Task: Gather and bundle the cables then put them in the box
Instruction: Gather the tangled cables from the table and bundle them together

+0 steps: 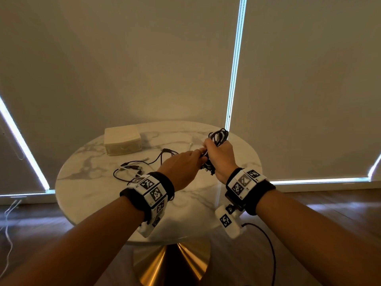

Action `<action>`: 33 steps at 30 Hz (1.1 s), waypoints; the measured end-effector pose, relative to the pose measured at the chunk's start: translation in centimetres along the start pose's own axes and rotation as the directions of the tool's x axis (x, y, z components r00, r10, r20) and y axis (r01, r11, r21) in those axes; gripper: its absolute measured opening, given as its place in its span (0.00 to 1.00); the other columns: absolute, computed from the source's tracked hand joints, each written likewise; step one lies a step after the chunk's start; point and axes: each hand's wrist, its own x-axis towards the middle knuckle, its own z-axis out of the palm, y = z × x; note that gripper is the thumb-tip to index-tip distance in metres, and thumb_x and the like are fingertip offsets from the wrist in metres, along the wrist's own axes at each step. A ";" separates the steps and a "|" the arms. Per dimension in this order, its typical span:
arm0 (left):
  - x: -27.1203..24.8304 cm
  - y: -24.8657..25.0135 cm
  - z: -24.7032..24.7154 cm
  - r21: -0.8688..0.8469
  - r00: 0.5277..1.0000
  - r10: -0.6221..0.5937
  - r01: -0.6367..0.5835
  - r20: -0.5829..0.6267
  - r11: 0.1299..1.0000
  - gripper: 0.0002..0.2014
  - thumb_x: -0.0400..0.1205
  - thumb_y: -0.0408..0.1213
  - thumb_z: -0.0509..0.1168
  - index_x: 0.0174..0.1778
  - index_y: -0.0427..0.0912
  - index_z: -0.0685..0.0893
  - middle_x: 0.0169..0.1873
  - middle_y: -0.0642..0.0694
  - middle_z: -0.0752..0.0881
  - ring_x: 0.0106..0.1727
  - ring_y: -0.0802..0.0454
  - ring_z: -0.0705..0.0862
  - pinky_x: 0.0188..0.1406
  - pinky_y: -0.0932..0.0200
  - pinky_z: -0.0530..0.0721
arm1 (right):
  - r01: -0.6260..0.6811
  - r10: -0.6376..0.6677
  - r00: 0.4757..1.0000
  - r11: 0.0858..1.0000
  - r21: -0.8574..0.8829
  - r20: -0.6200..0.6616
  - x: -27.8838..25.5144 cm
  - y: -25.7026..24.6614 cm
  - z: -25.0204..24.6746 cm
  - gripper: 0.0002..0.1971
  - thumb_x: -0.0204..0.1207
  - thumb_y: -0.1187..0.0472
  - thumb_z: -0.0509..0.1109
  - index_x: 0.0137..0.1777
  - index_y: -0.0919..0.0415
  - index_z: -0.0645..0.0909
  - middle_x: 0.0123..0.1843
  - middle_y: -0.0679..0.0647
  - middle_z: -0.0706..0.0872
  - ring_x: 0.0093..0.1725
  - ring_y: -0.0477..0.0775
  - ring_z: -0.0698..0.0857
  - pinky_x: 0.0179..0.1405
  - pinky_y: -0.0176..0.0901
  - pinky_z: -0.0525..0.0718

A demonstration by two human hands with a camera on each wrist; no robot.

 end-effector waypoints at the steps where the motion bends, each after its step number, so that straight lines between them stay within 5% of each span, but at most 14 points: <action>1: 0.0 0.1 0.0 -0.050 0.999 -0.029 0.030 0.032 0.998 0.18 0.92 0.43 0.46 0.72 0.41 0.72 0.52 0.44 0.81 0.44 0.48 0.81 0.40 0.56 0.80 | 0.015 -0.015 1.000 1.000 0.004 -0.009 0.2 -0.3 -0.1 0.07 0.73 0.59 0.70 0.44 0.64 0.81 0.30 0.55 0.87 0.28 0.54 0.86 0.27 0.49 0.86; 4: 0.0 0.1 -0.2 -0.251 0.979 -0.176 0.197 0.105 0.948 0.19 0.91 0.51 0.45 0.56 0.43 0.75 0.41 0.45 0.83 0.37 0.48 0.80 0.33 0.56 0.76 | -0.015 0.020 0.999 0.993 0.116 -0.038 0.8 -1.4 -1.0 0.05 0.79 0.66 0.66 0.42 0.64 0.80 0.34 0.60 0.91 0.33 0.60 0.90 0.38 0.57 0.91; 6: 0.0 -0.1 -0.3 -0.279 0.973 -0.193 0.222 0.129 0.934 0.20 0.90 0.53 0.45 0.55 0.42 0.75 0.40 0.45 0.83 0.35 0.49 0.79 0.31 0.58 0.75 | -0.107 0.108 0.994 0.954 0.279 0.013 1.0 -2.2 -1.6 0.04 0.80 0.71 0.65 0.44 0.66 0.79 0.36 0.63 0.90 0.37 0.63 0.92 0.42 0.57 0.92; 10: -0.4 -0.5 0.6 -0.363 0.971 -0.166 0.220 0.175 0.905 0.19 0.90 0.55 0.46 0.54 0.43 0.73 0.46 0.42 0.87 0.41 0.44 0.85 0.42 0.46 0.85 | -0.224 0.164 0.974 0.808 0.545 0.156 1.2 -4.0 -2.5 0.08 0.80 0.75 0.63 0.40 0.69 0.78 0.39 0.68 0.90 0.44 0.67 0.93 0.50 0.57 0.93; 14: -0.9 -0.6 0.8 -0.444 0.968 -0.125 0.212 0.216 0.871 0.17 0.90 0.52 0.48 0.54 0.41 0.71 0.41 0.38 0.85 0.38 0.42 0.82 0.41 0.47 0.80 | -0.220 0.075 0.957 0.818 0.531 0.280 1.2 -4.7 -2.9 0.12 0.81 0.73 0.63 0.36 0.64 0.75 0.33 0.61 0.84 0.28 0.53 0.84 0.32 0.43 0.84; 18: -1.6 -1.2 0.5 -0.384 0.956 -0.064 0.175 0.285 0.907 0.17 0.89 0.54 0.50 0.52 0.43 0.71 0.33 0.44 0.79 0.31 0.48 0.75 0.33 0.51 0.75 | -0.177 0.034 0.910 0.934 0.312 0.413 1.1 -4.6 -3.5 0.17 0.83 0.72 0.61 0.33 0.58 0.68 0.28 0.54 0.70 0.23 0.49 0.72 0.23 0.40 0.71; 21: -2.2 -2.0 0.6 -0.319 0.938 -0.029 0.147 0.346 0.936 0.18 0.88 0.58 0.49 0.55 0.48 0.74 0.37 0.46 0.82 0.35 0.49 0.80 0.39 0.47 0.82 | 0.016 0.007 0.881 0.999 -0.044 0.473 1.0 -4.6 -4.4 0.15 0.82 0.74 0.60 0.36 0.58 0.66 0.28 0.56 0.70 0.22 0.51 0.71 0.22 0.42 0.70; 27: -2.9 -4.1 1.3 -0.130 0.894 -0.052 0.122 0.445 0.984 0.24 0.84 0.65 0.46 0.60 0.52 0.76 0.44 0.49 0.83 0.43 0.49 0.82 0.48 0.47 0.85 | 0.315 0.046 0.859 0.737 -0.597 0.510 1.1 -3.6 -6.4 0.09 0.80 0.65 0.64 0.56 0.60 0.68 0.31 0.58 0.78 0.21 0.51 0.76 0.22 0.43 0.75; 31: -2.1 -5.2 0.4 -0.054 0.930 -0.073 0.100 0.360 0.994 0.23 0.84 0.66 0.44 0.55 0.55 0.76 0.40 0.51 0.81 0.39 0.51 0.80 0.41 0.49 0.80 | 0.357 0.081 0.851 0.637 -0.683 0.519 0.1 -3.2 -6.3 0.15 0.80 0.55 0.70 0.59 0.60 0.71 0.37 0.56 0.81 0.25 0.52 0.78 0.23 0.43 0.77; 33: -1.5 -5.3 -0.2 -0.034 0.948 -0.081 0.096 0.307 0.995 0.22 0.85 0.65 0.45 0.54 0.54 0.75 0.39 0.51 0.81 0.40 0.50 0.81 0.42 0.48 0.81 | 0.336 0.107 0.839 0.669 -0.663 0.533 -0.4 -3.2 -5.8 0.16 0.79 0.53 0.69 0.57 0.63 0.71 0.37 0.56 0.78 0.27 0.55 0.74 0.26 0.46 0.75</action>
